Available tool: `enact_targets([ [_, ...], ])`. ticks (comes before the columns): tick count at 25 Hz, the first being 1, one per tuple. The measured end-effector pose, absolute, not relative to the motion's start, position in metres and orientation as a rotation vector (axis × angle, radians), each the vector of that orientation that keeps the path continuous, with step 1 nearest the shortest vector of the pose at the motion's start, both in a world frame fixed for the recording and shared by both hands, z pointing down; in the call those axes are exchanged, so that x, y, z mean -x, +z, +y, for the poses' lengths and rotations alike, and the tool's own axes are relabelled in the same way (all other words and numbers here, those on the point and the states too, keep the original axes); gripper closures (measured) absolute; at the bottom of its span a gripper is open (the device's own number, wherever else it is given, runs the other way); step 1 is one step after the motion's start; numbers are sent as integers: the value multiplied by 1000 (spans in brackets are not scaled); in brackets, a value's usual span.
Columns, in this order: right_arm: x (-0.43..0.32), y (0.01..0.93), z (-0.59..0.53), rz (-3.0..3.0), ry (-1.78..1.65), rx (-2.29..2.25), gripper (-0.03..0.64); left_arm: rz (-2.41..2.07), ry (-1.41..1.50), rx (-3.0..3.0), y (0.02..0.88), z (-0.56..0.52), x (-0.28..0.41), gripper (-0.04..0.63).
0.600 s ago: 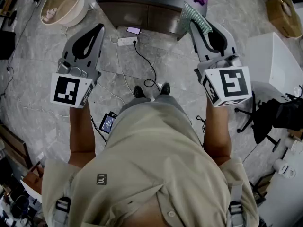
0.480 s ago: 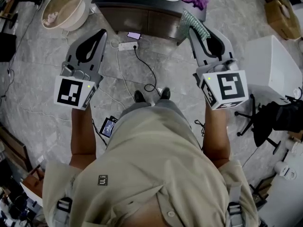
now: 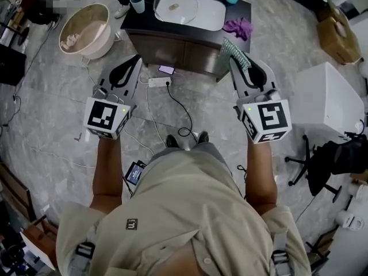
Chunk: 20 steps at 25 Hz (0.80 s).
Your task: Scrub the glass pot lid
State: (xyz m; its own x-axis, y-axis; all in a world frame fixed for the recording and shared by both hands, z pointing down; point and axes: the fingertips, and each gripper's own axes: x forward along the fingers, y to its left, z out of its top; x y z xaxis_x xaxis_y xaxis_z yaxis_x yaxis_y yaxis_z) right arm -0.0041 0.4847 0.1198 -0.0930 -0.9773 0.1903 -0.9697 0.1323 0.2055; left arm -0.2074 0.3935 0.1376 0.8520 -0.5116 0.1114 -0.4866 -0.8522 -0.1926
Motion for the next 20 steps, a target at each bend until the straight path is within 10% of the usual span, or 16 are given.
enact_targets([
  [20, -53, 129, 357, -2366, 17, -1789, 531, 995, -293, 2805, 142, 304, 167, 580],
])
